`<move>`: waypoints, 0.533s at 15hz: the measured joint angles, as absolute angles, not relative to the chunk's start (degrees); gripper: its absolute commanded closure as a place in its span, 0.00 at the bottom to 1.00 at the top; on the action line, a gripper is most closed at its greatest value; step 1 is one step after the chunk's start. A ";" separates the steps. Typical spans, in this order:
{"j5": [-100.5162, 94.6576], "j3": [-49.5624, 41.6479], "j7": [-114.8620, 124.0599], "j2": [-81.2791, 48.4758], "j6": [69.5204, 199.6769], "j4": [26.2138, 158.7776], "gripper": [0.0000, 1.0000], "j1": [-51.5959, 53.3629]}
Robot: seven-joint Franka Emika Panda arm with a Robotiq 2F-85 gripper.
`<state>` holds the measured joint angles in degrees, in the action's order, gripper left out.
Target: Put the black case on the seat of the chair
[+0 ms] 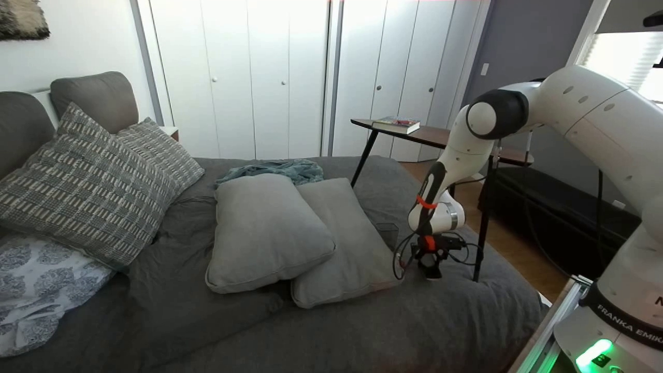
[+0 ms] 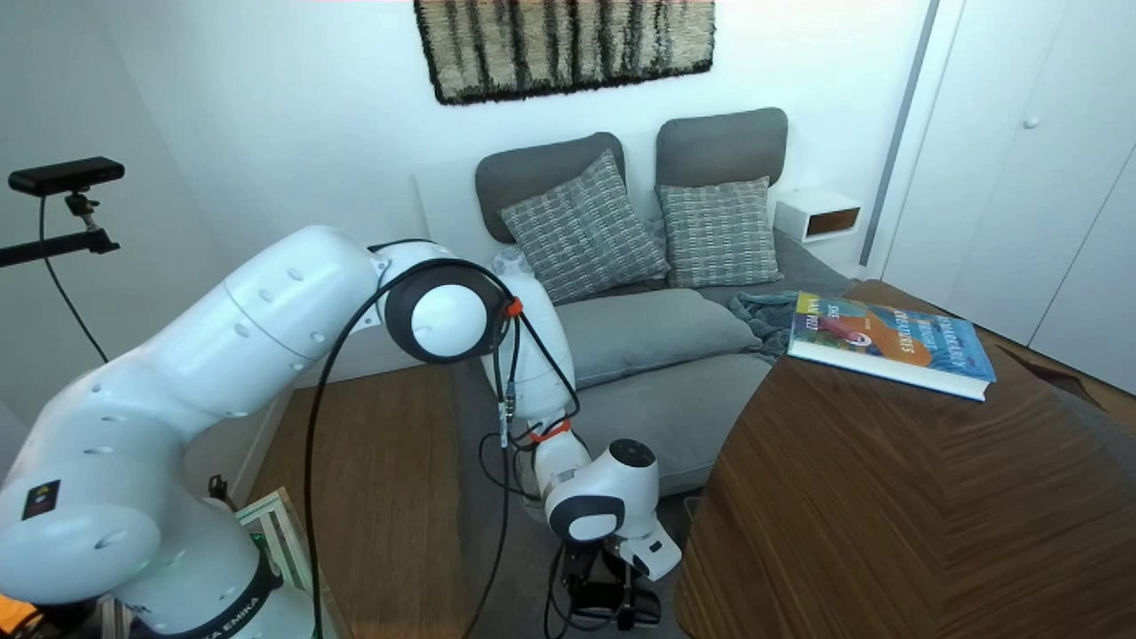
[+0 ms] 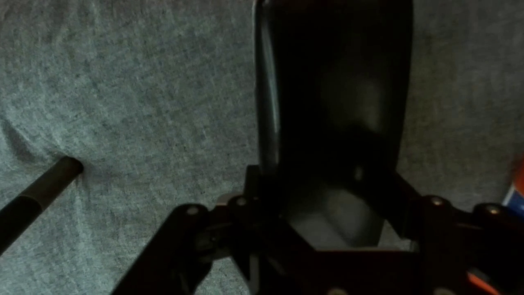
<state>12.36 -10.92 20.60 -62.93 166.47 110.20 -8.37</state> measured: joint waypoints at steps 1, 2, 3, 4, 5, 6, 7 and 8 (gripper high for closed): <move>12.37 -11.13 20.88 -63.35 166.47 109.48 0.55 -8.37; 12.37 -11.35 21.12 -63.66 166.47 108.82 0.55 -8.37; 12.37 -11.58 21.32 -63.84 166.47 108.25 0.55 -8.36; 12.37 -11.84 21.49 -63.97 166.44 107.71 0.55 -8.34; 12.37 -12.19 21.80 -64.16 166.37 107.21 0.55 -8.20; 12.37 -12.58 22.18 -64.43 166.27 106.70 0.40 -7.97; 12.37 -12.93 22.57 -64.74 166.00 106.16 0.07 -7.70; 12.37 -13.28 22.92 -65.10 165.55 105.60 0.05 -7.37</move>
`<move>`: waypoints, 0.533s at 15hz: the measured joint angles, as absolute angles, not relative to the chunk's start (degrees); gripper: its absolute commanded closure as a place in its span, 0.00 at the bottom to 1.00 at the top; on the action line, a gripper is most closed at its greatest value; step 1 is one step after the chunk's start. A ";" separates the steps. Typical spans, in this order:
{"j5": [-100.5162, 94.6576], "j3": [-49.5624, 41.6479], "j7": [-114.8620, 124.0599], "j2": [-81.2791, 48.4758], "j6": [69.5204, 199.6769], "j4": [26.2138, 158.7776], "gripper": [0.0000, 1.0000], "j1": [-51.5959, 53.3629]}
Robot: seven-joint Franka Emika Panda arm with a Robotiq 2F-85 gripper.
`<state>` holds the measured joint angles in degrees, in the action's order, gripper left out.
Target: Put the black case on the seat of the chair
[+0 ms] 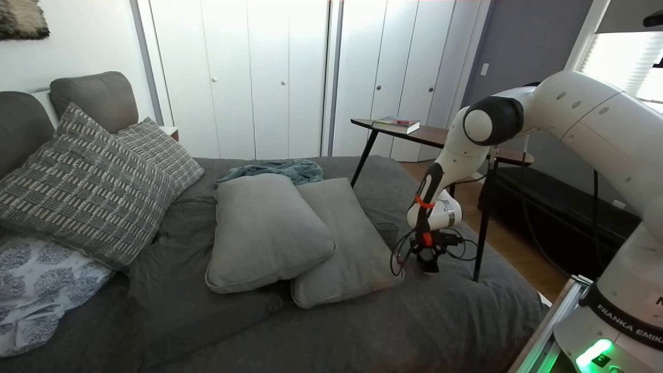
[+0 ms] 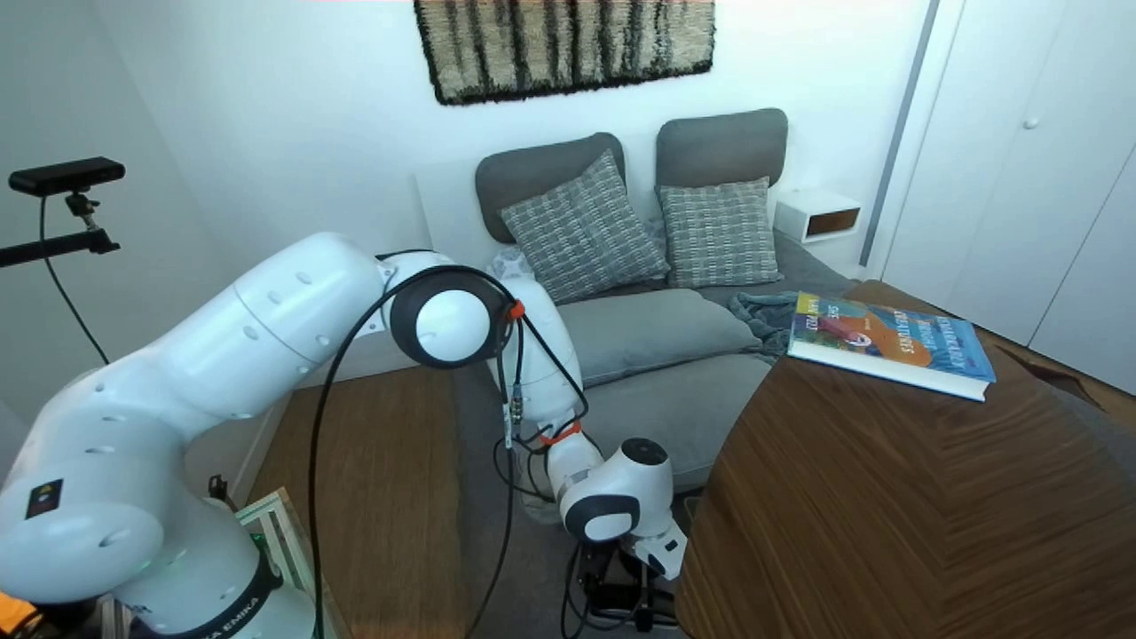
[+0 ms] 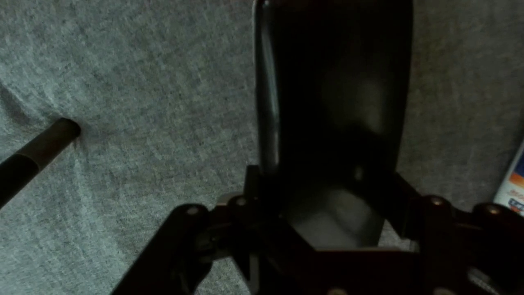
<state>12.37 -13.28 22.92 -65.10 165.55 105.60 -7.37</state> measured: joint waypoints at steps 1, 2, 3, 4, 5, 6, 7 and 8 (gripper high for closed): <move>12.37 -13.61 23.21 -65.51 164.89 104.98 0.02 -6.99; 12.37 -13.99 23.49 -65.91 164.03 104.39 0.00 -6.54; 12.37 -14.41 23.84 -66.18 163.24 103.90 0.00 -6.01; 12.37 -14.83 24.27 -66.31 162.56 103.60 0.00 -5.49; 12.36 -15.25 24.61 -66.31 162.02 103.47 0.00 -5.03; 12.36 -15.64 24.99 -66.24 161.84 103.45 0.00 -4.66; 12.37 -15.98 25.13 -65.93 161.83 103.79 0.00 -4.43; 12.36 -16.18 24.83 -65.05 161.80 104.87 0.00 -4.38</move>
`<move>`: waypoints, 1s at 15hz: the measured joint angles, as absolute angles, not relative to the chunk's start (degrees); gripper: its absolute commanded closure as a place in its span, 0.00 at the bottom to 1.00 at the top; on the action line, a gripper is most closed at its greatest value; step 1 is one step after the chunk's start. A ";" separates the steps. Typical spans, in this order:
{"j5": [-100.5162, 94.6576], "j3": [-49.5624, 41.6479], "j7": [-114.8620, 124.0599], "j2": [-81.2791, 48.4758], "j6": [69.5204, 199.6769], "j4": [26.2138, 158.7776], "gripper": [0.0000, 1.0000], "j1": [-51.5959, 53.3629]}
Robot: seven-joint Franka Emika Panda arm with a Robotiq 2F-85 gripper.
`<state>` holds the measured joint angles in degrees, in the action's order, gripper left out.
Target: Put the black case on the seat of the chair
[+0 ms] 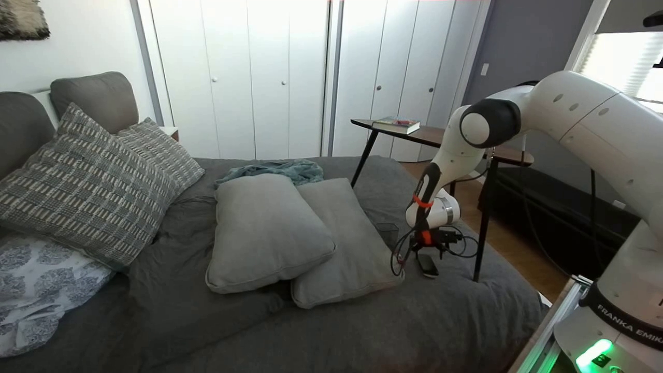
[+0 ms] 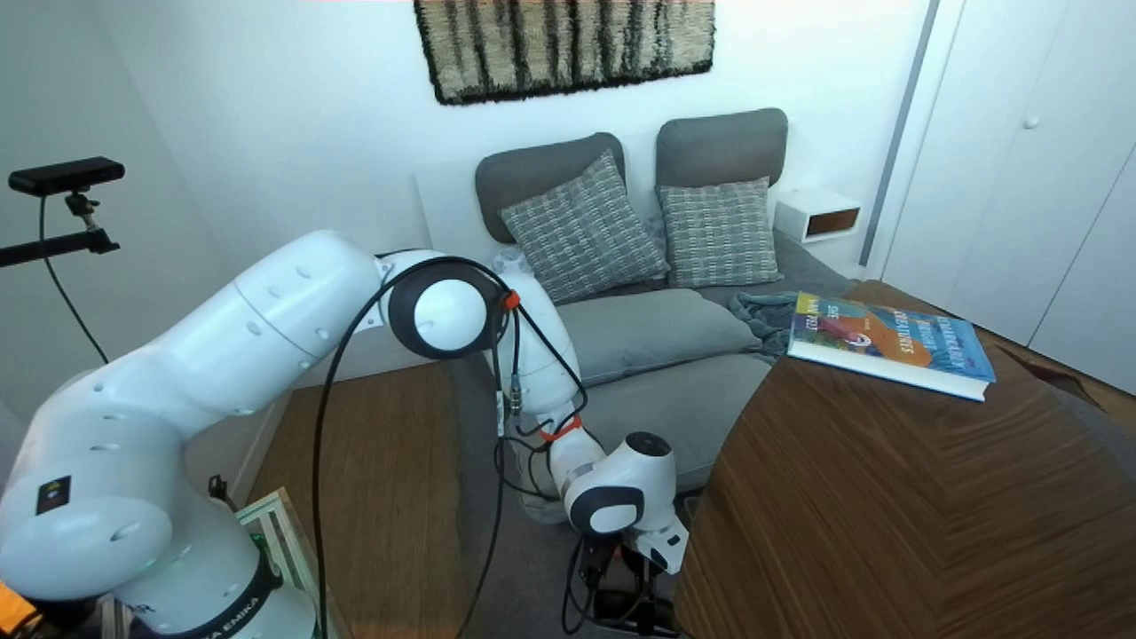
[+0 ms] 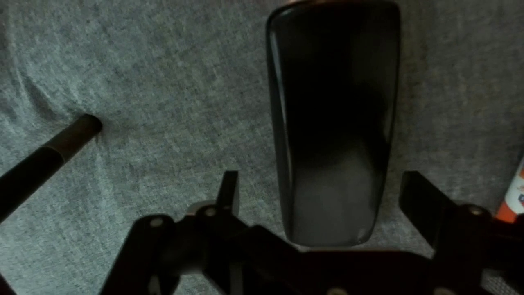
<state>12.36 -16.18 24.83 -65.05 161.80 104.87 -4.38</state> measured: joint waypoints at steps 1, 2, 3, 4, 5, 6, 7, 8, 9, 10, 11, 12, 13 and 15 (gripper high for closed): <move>12.32 -16.21 23.76 -63.65 161.79 106.72 0.00 -4.47; 12.17 -16.19 21.69 -61.82 161.71 109.12 0.00 -4.68; 11.82 -16.02 18.58 -59.66 161.75 111.87 0.00 -5.15; 11.30 -15.72 15.05 -57.29 162.19 114.80 0.00 -5.88; 10.71 -15.38 11.74 -54.87 163.35 117.75 0.00 -6.82; 10.17 -15.10 8.72 -52.43 165.16 120.78 0.00 -7.87; 9.49 -14.91 6.05 -50.08 167.17 123.71 0.00 -8.88; 8.57 -14.69 3.29 -47.60 169.59 126.79 0.00 -10.06; 7.56 -14.24 0.55 -45.08 172.26 129.86 0.00 -11.47; 6.48 -13.49 -1.95 -42.45 174.80 132.89 0.00 -13.11; 5.12 -12.72 -4.26 -39.51 177.23 136.09 0.00 -14.69; 3.68 -12.39 -5.96 -36.60 179.05 139.11 0.00 -15.61; 3.36 -12.43 -6.14 -34.74 179.27 140.71 0.00 -15.86; 3.36 -12.45 -6.01 -34.74 179.15 140.53 0.00 -15.83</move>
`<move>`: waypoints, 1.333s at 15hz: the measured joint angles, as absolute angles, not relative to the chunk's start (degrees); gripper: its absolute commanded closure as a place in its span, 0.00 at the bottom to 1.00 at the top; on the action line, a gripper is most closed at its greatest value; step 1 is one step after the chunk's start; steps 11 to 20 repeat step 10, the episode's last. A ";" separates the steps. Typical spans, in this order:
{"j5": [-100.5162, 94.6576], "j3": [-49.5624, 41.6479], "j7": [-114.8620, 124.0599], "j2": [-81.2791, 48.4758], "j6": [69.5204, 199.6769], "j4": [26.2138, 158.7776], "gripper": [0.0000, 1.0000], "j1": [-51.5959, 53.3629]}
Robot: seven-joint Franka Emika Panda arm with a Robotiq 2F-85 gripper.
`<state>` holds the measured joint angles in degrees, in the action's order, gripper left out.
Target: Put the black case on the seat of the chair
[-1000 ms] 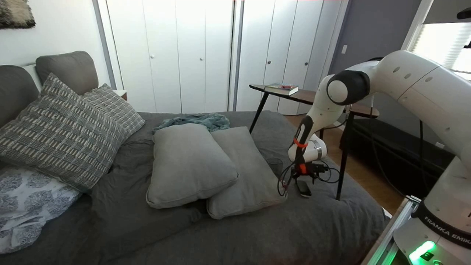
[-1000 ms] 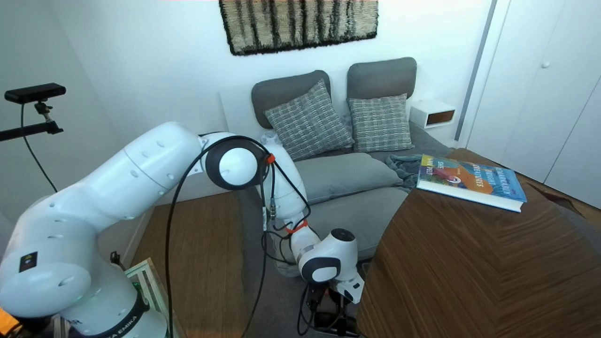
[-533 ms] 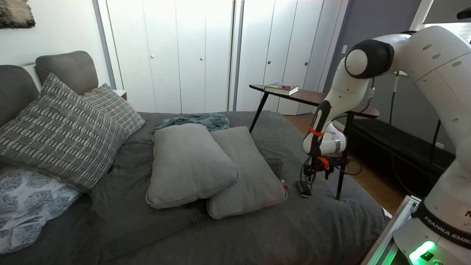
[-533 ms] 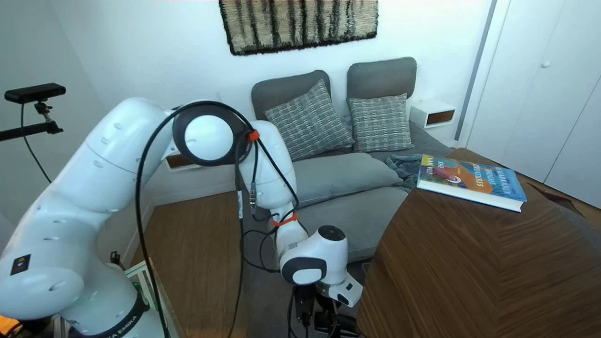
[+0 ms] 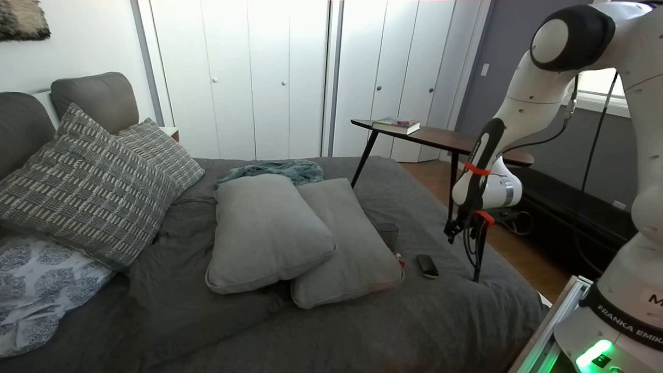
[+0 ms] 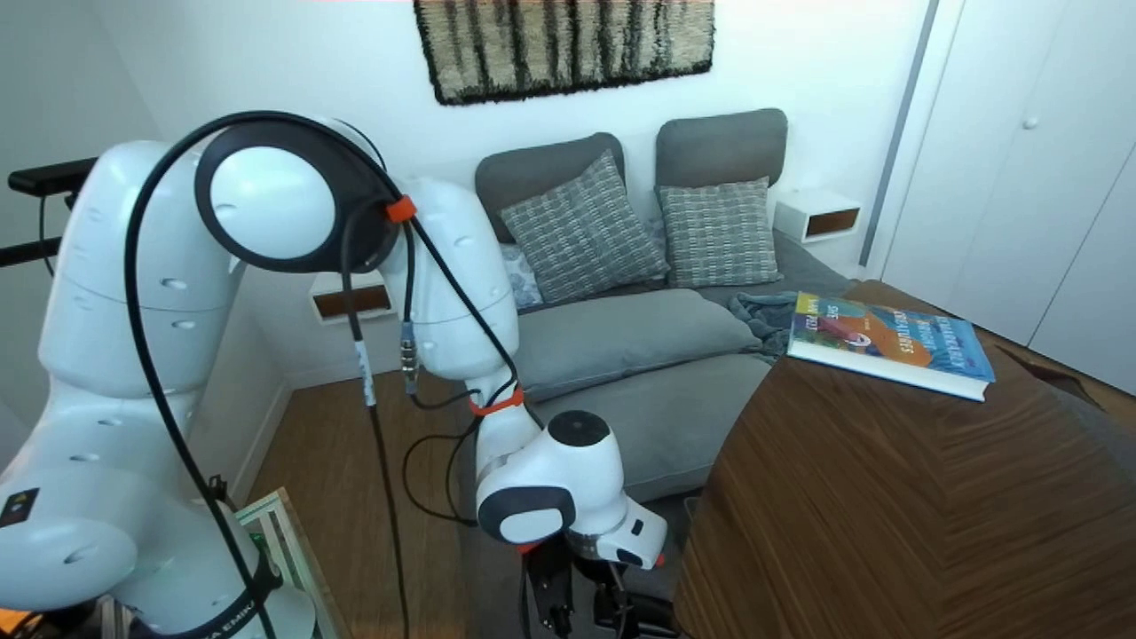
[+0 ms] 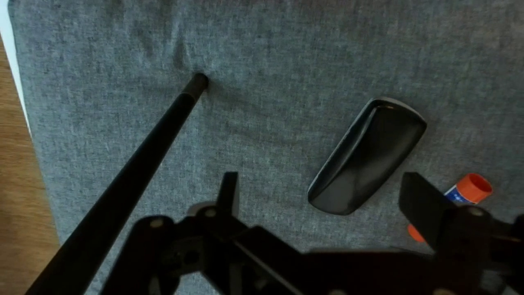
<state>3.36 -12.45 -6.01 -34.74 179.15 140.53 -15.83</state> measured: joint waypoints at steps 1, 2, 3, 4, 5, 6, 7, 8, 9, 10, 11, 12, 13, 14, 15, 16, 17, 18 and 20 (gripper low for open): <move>3.36 -12.44 -5.98 -35.32 179.15 140.08 0.00 -15.79; 3.36 -12.44 -5.94 -35.74 179.17 139.87 0.00 -15.73; 3.36 -12.44 -5.78 -35.76 180.07 139.98 0.00 -15.48; 3.34 -12.23 -5.72 -35.60 182.03 140.23 0.00 -14.87; 3.34 -11.84 -5.50 -35.24 184.49 140.74 0.00 -13.92; 3.34 -11.20 -5.11 -34.68 187.07 141.48 0.00 -12.70; 3.33 -10.36 -4.79 -33.87 189.74 142.34 0.00 -11.33; 3.33 -9.55 -4.37 -33.06 192.09 143.20 0.00 -9.78; 3.33 -8.57 -3.99 -32.15 194.23 144.06 0.00 -8.18; 3.32 -7.29 -3.77 -31.33 196.04 144.79 0.00 -7.08; 3.32 -7.29 -3.77 -31.33 196.04 144.79 0.00 -7.08; 3.32 -7.29 -3.77 -31.33 196.04 144.79 0.00 -7.08; 3.32 -7.29 -3.77 -31.33 196.04 144.79 0.00 -7.08; 3.32 -7.29 -3.77 -31.33 196.04 144.79 0.00 -7.08; 3.32 -7.29 -3.77 -31.33 196.04 144.79 0.00 -7.08; 3.32 -7.29 -3.77 -31.33 196.04 144.79 0.00 -7.08; 3.32 -7.29 -3.77 -31.33 196.04 144.79 0.00 -7.08; 3.32 -7.29 -3.77 -31.33 196.04 144.79 0.00 -7.08; 3.32 -7.29 -3.77 -31.33 196.04 144.79 0.00 -7.08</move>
